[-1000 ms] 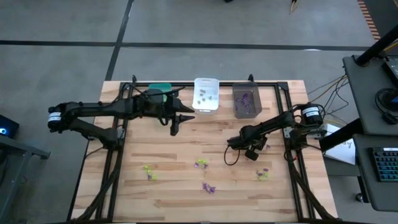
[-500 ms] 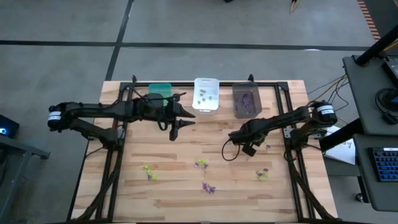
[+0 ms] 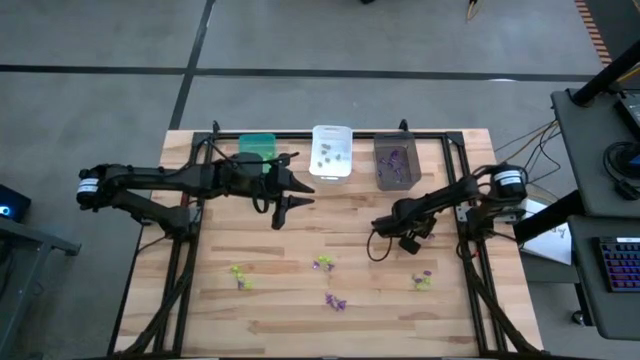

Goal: Sort Halloween decoration
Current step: Put the green spider toy into the blue bin

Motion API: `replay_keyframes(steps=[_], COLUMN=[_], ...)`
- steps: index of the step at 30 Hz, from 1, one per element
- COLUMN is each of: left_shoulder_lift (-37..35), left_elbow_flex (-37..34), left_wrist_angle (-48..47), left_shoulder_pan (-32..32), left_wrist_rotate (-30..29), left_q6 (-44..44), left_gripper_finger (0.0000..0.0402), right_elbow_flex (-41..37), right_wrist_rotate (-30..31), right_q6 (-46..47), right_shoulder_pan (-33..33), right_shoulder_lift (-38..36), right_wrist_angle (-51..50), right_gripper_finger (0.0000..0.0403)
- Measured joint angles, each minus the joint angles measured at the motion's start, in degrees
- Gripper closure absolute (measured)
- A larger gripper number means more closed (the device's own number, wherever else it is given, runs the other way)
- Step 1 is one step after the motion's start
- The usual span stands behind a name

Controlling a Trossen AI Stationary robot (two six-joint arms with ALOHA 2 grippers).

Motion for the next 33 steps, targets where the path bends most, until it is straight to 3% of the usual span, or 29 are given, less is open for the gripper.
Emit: replay_keyframes(steps=[16,23,28,33], left_shoulder_lift=[0.00,0.00,0.00,0.02], left_elbow_flex=[-0.02,-0.02,-0.07,-0.07], left_wrist_angle=[-0.07,-0.09,-0.11,-0.11], left_shoulder_pan=[0.00,-0.08,-0.73,-1.91], left_wrist_rotate=[0.00,0.00,0.01,0.02], left_q6=[0.20,0.20,-0.10,-0.17], left_gripper_finger=[0.0300,0.0300,0.0300,0.0300], right_elbow_flex=[4.55,4.87,1.25,-2.46], right_wrist_rotate=[1.92,1.85,0.46,-5.46], right_q6=[-3.73,-20.06,-29.33,-30.51], right_shoulder_pan=[-0.30,-0.37,-1.36,-2.86], right_shoulder_lift=[-1.25,-5.34,-10.82,-19.76], right_wrist_angle=[5.01,5.71,14.82,25.57], right_gripper_finger=[0.0394,0.0394,0.0394,0.0383])
